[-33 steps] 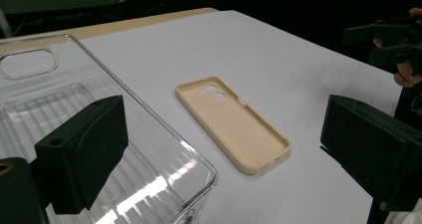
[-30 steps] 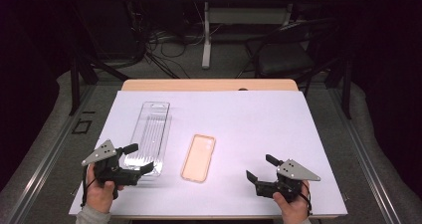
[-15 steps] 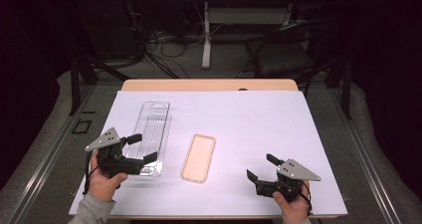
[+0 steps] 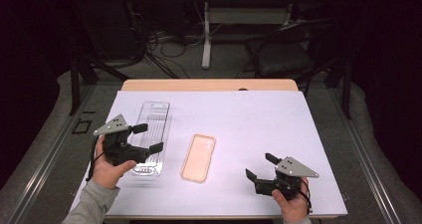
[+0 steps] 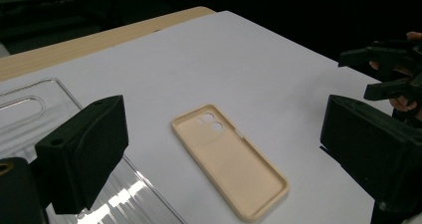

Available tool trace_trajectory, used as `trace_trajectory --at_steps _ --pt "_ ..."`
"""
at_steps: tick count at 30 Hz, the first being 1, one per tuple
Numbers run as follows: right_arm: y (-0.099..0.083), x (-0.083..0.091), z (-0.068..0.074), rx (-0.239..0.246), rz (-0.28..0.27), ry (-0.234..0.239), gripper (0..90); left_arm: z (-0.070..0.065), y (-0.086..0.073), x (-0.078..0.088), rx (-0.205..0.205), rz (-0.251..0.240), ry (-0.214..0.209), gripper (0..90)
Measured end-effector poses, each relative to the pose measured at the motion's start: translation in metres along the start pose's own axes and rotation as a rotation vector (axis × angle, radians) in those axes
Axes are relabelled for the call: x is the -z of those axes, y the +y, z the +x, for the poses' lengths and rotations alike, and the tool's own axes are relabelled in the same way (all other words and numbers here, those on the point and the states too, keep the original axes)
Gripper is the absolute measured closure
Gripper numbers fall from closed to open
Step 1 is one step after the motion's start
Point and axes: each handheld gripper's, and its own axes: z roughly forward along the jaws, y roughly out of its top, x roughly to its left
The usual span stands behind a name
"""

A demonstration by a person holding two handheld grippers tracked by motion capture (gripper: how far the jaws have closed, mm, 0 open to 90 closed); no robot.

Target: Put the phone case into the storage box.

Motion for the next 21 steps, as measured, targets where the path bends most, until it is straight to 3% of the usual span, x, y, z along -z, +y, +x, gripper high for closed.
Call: trace_trajectory --at_steps 6,10,15,21 --pt "0.01 -0.002 -0.001 0.026 0.015 -0.001 13.9 0.001 0.008 -0.012 -0.021 0.034 0.009 5.6" --pt "0.011 -0.005 -0.003 0.013 0.023 0.001 13.9 0.0 0.017 -0.024 -0.05 0.072 0.019 7.1" --pt "0.009 -0.01 -0.002 0.008 0.043 0.008 13.9 0.0 0.023 -0.031 -0.059 0.079 -0.002 7.3" --pt "0.008 -0.014 -0.001 0.009 0.064 0.021 13.9 0.002 0.022 -0.03 -0.062 0.065 -0.023 11.5"
